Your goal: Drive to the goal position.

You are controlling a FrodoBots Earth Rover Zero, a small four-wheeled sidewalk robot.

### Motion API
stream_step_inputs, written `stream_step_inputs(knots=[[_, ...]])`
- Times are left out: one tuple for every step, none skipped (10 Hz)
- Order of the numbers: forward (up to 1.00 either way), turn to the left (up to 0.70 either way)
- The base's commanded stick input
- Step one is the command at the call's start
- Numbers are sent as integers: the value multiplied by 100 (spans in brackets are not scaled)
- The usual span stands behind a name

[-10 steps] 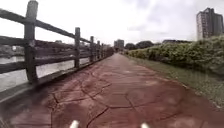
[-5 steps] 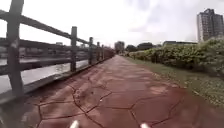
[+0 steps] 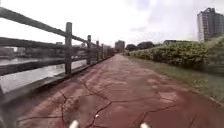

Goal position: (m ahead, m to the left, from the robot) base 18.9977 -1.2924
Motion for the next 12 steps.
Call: stream_step_inputs(knots=[[70,0],[70,0],[70,0],[70,0],[70,0],[70,0],[70,0],[70,0],[70,0],[70,0],[70,0],[70,0]])
